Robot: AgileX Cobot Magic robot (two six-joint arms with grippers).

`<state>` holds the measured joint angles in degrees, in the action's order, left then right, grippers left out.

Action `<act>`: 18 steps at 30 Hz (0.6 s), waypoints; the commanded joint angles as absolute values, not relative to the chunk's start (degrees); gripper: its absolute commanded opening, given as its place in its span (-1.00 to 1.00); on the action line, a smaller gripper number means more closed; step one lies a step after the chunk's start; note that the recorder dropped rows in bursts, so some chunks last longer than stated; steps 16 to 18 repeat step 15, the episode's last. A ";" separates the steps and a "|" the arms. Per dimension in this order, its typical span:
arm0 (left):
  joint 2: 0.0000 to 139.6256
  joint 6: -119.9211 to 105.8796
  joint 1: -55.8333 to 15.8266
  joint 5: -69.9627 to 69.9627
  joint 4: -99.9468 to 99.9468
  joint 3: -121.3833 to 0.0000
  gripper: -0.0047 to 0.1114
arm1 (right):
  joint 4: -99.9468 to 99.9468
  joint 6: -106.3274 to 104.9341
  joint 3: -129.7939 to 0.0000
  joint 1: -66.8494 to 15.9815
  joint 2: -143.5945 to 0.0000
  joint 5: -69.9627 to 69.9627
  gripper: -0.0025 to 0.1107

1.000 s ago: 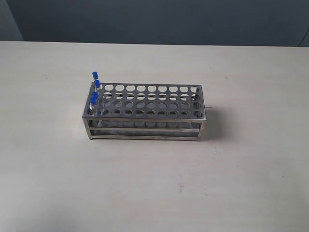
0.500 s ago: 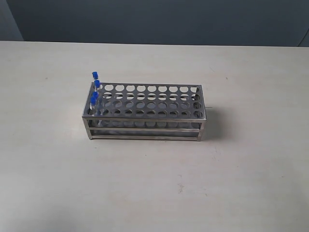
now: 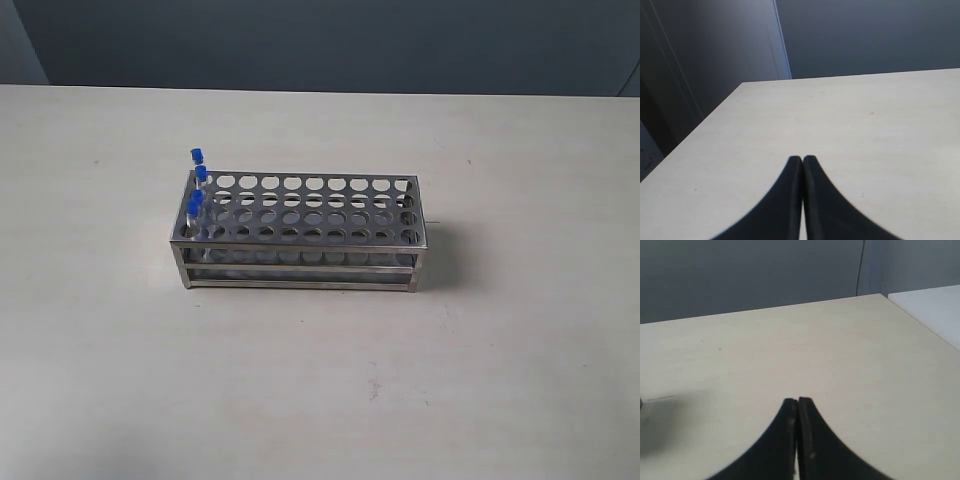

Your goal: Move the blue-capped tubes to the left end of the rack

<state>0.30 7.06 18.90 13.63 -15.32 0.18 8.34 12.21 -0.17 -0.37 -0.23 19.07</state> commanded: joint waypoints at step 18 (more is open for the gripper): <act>0.00 7.28 18.75 13.35 -15.47 0.00 -0.90 | 8.48 12.20 0.00 0.00 0.00 18.67 -0.95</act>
